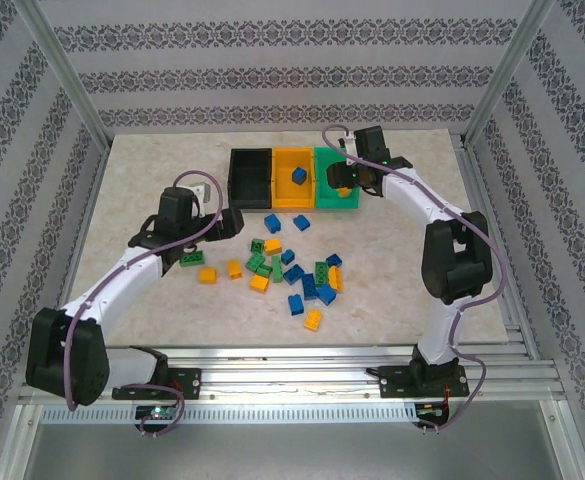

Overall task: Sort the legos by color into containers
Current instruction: Place the lego in the container, then pick up the lego from the middle-left of the table.

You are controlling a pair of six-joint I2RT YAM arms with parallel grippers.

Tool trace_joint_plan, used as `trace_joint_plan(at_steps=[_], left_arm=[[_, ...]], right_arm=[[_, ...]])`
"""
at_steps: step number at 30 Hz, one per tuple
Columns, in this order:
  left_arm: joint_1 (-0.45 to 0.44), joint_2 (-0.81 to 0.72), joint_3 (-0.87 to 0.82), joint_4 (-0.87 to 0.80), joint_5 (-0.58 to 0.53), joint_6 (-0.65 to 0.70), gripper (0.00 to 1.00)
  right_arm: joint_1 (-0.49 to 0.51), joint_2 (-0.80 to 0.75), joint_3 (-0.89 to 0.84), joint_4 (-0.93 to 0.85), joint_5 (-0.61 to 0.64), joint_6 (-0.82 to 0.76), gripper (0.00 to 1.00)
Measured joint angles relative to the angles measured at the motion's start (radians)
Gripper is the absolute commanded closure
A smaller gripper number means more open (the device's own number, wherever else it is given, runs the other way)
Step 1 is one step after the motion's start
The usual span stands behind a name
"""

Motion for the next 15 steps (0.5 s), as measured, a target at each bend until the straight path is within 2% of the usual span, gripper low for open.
trace_joint_plan(at_steps=[3,7,15], left_arm=[[0.006,-0.011,-0.003,-0.014,-0.002,0.001,0.00],[0.040,-0.010,-0.029,-0.034,-0.001,0.000,0.00],[0.199,0.030,-0.044,-0.152,0.012,-0.063,0.01]], right_arm=[[0.006,-0.008,-0.021,0.016,0.000,0.004,0.41],[0.031,-0.078,-0.136,0.026,0.002,0.004,0.41],[0.130,-0.296,-0.407,0.069,0.023,0.008,0.39]])
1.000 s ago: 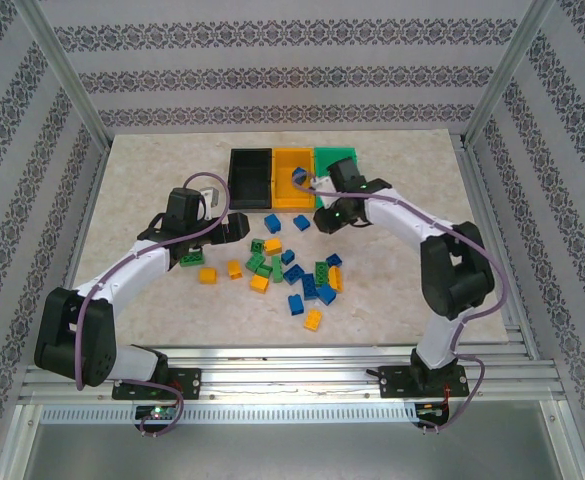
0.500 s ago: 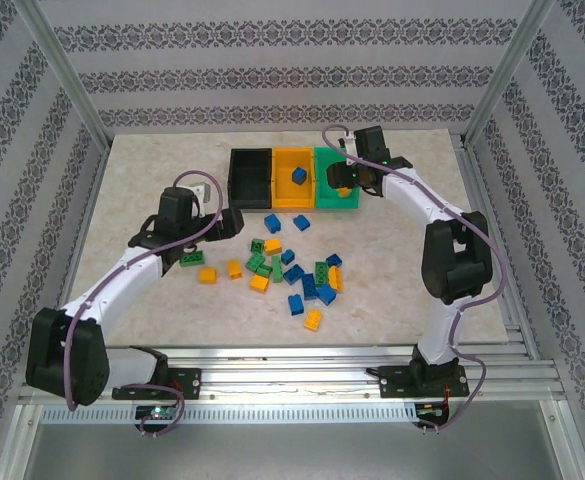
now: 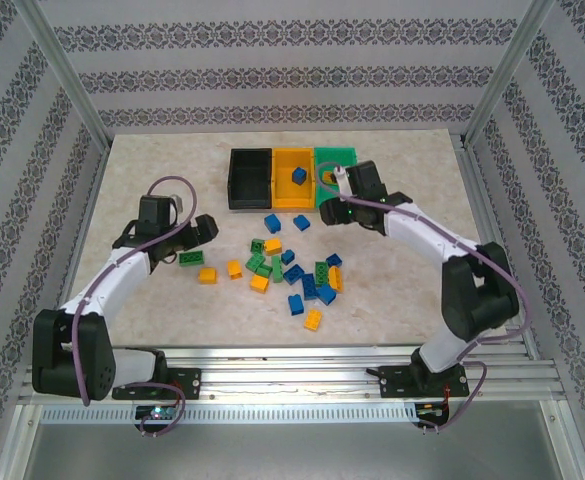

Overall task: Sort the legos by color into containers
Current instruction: Pick up the lego from the middle-left of the table.

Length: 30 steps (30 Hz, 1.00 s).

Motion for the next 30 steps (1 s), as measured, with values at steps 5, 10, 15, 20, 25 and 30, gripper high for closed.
trace_joint_plan(at_steps=[5,10,15,20,25,30], left_arm=[[0.023,0.057,-0.017,-0.049,-0.004,-0.148,0.07],[0.020,0.085,-0.053,-0.050,0.007,-0.327,0.07],[-0.005,0.050,-0.054,-0.078,-0.082,-0.480,0.06],[-0.034,0.014,-0.055,-0.109,-0.182,-0.651,0.06],[-0.066,0.068,0.027,-0.216,-0.270,-0.764,0.04],[-0.076,0.148,0.163,-0.261,-0.314,-0.838,0.04]], right_arm=[[0.079,-0.054,-0.120,0.044,0.066,0.000,0.39],[0.105,-0.069,-0.228,0.093,0.114,0.015,0.38],[0.105,-0.108,-0.274,0.151,0.146,0.027,0.37],[0.105,-0.133,-0.285,0.190,0.165,0.028,0.37],[0.105,-0.133,-0.286,0.205,0.169,0.028,0.37],[0.105,-0.123,-0.286,0.218,0.169,0.028,0.37]])
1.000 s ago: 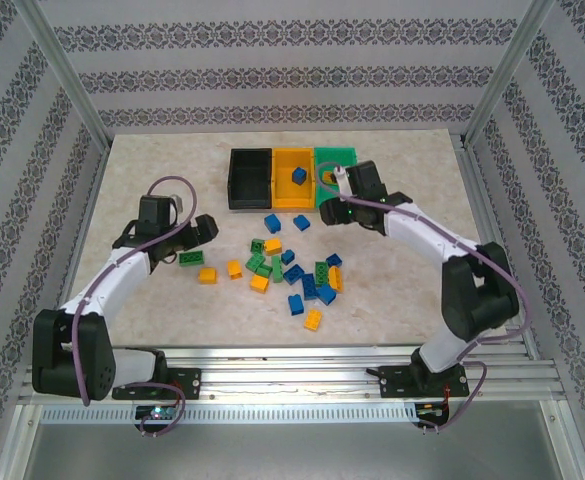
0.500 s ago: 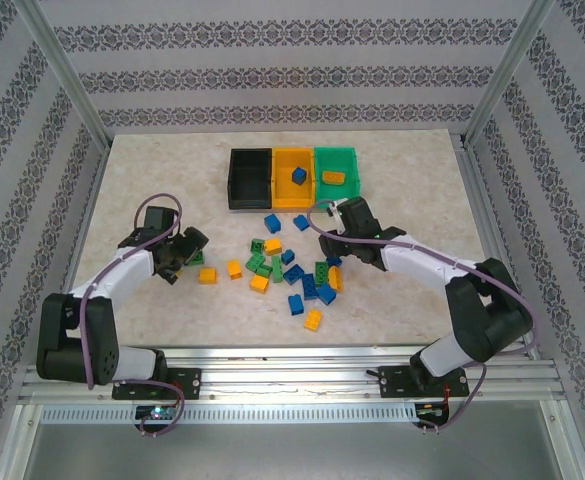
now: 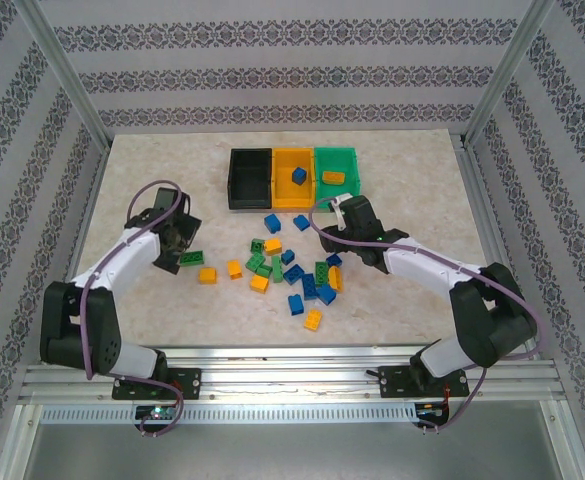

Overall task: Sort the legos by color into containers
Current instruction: Pick up the lego from the middle-left of the table.

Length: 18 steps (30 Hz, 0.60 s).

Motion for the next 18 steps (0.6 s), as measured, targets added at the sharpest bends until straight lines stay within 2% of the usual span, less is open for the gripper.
trace_joint_plan(at_steps=[6,11,12,14,16,18], left_arm=[[-0.016,0.139,0.067,-0.067,-0.011,-0.102,0.04],[-0.022,0.235,0.093,-0.089,0.007,-0.147,0.09],[-0.022,0.250,0.100,-0.092,0.010,-0.151,0.12],[-0.023,0.282,0.115,-0.094,0.013,-0.161,0.35],[-0.023,0.309,0.121,-0.085,0.019,-0.167,0.49],[-0.023,0.331,0.121,-0.080,0.027,-0.173,0.57]], right_arm=[[0.000,0.019,0.000,0.002,0.000,0.000,0.37],[0.001,0.029,0.000,0.010,0.000,0.000,0.37],[0.001,0.031,0.000,0.010,0.000,0.000,0.37],[0.003,0.034,0.000,0.010,0.000,0.000,0.37],[0.007,0.038,0.000,0.010,0.000,-0.001,0.38],[0.014,0.042,0.000,0.011,0.000,-0.002,0.38]])
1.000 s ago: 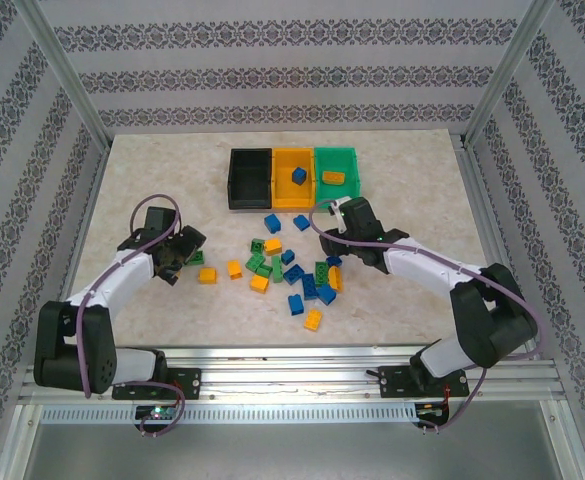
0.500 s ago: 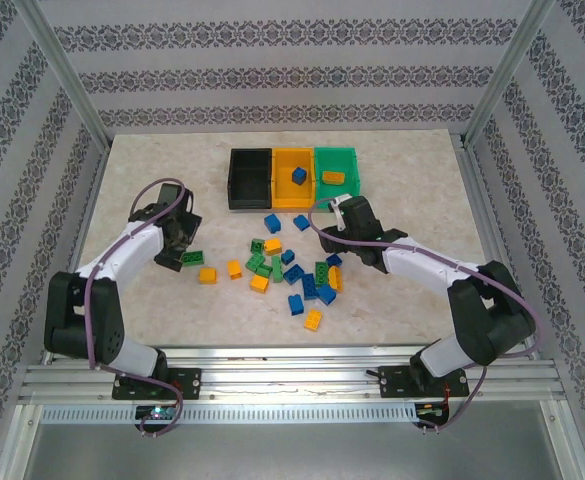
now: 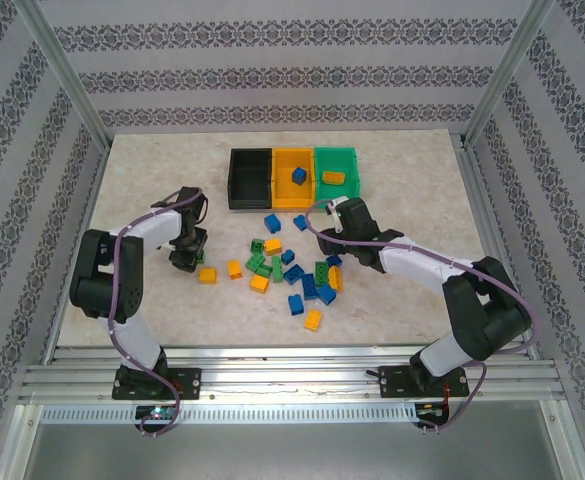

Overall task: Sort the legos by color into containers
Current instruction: Pick up the lego from the middle-left of the table, then place the lego in the container.

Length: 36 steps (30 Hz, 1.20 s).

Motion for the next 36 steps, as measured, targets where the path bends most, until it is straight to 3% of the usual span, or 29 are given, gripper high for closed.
trace_joint_plan(at_steps=[8,10,15,22,30,36], left_arm=[[0.000,-0.015,-0.002,0.002,-0.012,0.021,0.76],[0.000,-0.032,-0.004,0.029,-0.029,0.048,0.76],[0.000,-0.120,0.014,0.090,-0.065,0.182,0.73],[-0.021,-0.077,0.194,0.121,-0.035,0.383,0.72],[-0.113,0.108,0.495,0.093,-0.041,0.559,0.68],[-0.148,0.315,0.812,0.000,-0.053,0.701,0.55]], right_arm=[[0.008,0.026,0.000,0.002,0.001,-0.004,0.38],[0.013,0.026,0.000,0.002,0.002,-0.006,0.38],[0.022,0.027,0.000,0.003,0.005,-0.007,0.39],[0.028,0.027,0.000,0.003,0.019,-0.009,0.39],[0.028,0.027,0.000,0.003,0.031,-0.011,0.39],[0.034,0.027,0.000,0.007,0.045,-0.022,0.38]])
